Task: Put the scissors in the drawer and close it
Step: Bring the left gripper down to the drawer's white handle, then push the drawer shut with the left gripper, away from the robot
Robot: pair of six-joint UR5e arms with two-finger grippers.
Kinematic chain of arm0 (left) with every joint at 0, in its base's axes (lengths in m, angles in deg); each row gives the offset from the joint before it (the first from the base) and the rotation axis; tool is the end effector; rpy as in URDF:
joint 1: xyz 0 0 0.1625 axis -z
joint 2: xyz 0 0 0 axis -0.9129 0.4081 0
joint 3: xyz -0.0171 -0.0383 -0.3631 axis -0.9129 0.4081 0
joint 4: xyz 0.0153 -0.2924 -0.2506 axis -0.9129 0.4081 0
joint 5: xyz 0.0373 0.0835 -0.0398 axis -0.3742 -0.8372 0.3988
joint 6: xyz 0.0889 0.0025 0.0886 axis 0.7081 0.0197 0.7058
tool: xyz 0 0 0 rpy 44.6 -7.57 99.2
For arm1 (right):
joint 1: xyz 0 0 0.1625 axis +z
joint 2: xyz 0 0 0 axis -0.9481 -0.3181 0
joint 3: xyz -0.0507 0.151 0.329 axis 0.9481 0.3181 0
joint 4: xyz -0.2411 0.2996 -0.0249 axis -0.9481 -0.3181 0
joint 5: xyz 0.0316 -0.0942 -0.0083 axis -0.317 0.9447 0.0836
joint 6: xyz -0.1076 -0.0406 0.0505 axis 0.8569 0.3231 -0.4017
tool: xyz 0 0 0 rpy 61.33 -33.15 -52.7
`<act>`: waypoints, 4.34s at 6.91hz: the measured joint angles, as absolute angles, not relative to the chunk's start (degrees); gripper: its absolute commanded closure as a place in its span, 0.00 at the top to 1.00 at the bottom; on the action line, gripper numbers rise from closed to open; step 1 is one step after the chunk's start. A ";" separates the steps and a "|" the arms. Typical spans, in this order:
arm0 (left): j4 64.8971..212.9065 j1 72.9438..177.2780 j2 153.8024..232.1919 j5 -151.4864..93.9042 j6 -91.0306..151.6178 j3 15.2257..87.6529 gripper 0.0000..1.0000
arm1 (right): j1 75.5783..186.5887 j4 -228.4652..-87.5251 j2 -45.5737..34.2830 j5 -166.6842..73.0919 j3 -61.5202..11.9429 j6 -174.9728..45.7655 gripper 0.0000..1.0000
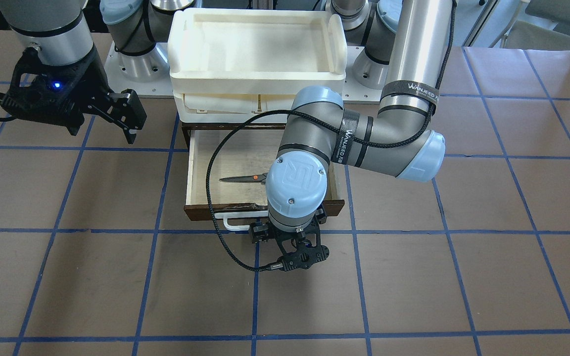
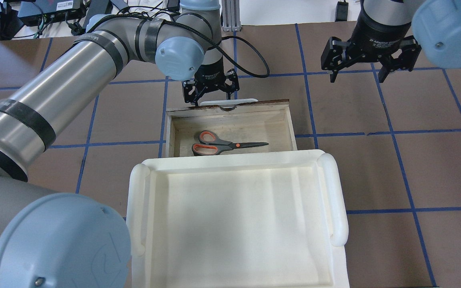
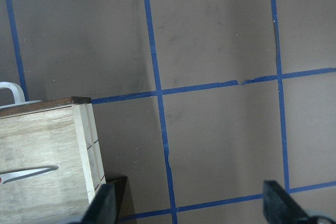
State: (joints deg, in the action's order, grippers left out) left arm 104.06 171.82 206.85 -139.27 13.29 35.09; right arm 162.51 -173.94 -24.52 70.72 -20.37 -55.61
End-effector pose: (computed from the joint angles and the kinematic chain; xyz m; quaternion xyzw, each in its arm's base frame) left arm -0.3011 -0.5618 0.2150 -0.1380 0.9869 0.0795 0.0251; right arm 0.1322 -0.4735 0.4091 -0.0572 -0.9973 0.0280 0.0371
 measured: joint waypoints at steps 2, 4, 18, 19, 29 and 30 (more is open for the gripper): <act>106.48 171.87 206.55 -139.22 13.39 35.08 1.00 | 162.60 -174.11 -24.90 70.87 -20.50 -55.25 1.00; 108.72 171.97 205.97 -139.21 13.52 35.17 1.00 | 162.72 -175.15 -24.84 68.72 -20.43 -55.11 1.00; 121.00 173.53 202.75 -135.30 12.98 38.96 1.00 | 162.77 -175.38 -24.52 66.54 -20.47 -55.58 1.00; 121.61 173.58 202.65 -134.98 12.96 39.21 1.00 | 162.77 -175.38 -24.52 66.36 -20.47 -55.58 1.00; 127.50 173.87 200.79 -135.20 10.75 43.72 1.00 | 162.77 -174.70 -24.87 66.06 -20.56 -55.02 1.00; 128.67 173.90 200.63 -135.12 10.75 43.74 1.00 | 162.77 -174.69 -24.85 66.05 -20.56 -55.04 1.00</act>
State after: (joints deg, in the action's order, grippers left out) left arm 128.67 173.90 200.63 -135.12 10.75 43.74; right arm 162.77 -174.69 -24.85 66.05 -20.56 -55.04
